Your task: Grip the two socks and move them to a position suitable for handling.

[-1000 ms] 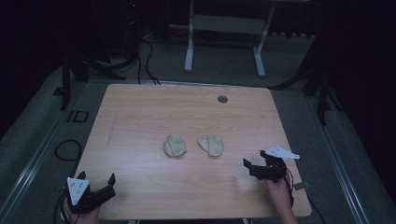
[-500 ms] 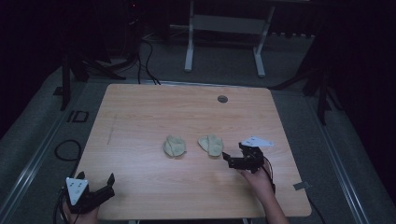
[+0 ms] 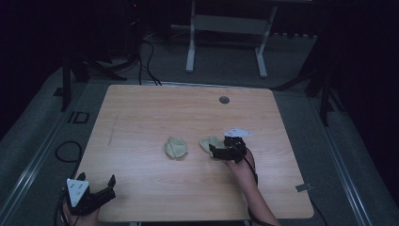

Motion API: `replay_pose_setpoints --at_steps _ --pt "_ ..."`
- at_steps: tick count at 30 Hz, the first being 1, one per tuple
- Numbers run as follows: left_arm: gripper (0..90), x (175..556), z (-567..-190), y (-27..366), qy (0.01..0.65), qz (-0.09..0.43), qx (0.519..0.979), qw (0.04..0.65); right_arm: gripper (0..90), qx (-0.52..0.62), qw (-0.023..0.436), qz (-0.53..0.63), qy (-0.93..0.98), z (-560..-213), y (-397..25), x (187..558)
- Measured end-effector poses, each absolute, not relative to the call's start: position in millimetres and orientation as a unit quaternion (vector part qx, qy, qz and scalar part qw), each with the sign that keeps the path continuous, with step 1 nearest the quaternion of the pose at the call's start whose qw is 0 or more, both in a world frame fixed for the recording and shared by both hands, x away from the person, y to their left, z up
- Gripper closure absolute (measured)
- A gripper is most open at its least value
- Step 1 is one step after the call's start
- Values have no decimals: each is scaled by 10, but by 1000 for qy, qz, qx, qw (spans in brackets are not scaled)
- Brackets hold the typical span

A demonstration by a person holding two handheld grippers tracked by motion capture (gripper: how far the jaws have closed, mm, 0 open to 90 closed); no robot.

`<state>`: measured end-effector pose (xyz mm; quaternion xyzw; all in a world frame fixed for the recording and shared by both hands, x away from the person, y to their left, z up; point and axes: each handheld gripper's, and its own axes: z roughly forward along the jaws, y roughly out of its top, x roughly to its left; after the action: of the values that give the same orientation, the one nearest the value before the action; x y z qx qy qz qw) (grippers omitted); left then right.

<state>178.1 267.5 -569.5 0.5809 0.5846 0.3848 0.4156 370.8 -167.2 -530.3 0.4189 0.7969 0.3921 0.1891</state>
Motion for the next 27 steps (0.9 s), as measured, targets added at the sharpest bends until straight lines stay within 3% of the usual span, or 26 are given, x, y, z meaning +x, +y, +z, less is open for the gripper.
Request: replay_pose_setpoints --at_steps 11,18,20,24,27 --pt "10 1778 -5701 2689 584 376 583 421 251 450 199 349 798 -5604 -1438 3959" --pt "10 1784 -5714 2673 582 371 592 416 306 446 223 344 795 -5699 -1399 3918" --pt "10 1775 -5707 2665 583 372 592 414 367 445 223 347 795 -5699 -1389 3896" --pt "10 1788 -5699 2645 584 372 593 412 404 443 221 351 795 -5701 -1385 3891" --pt "10 1805 -5701 2624 584 370 594 411 498 437 218 353 798 -5693 -1362 3883"
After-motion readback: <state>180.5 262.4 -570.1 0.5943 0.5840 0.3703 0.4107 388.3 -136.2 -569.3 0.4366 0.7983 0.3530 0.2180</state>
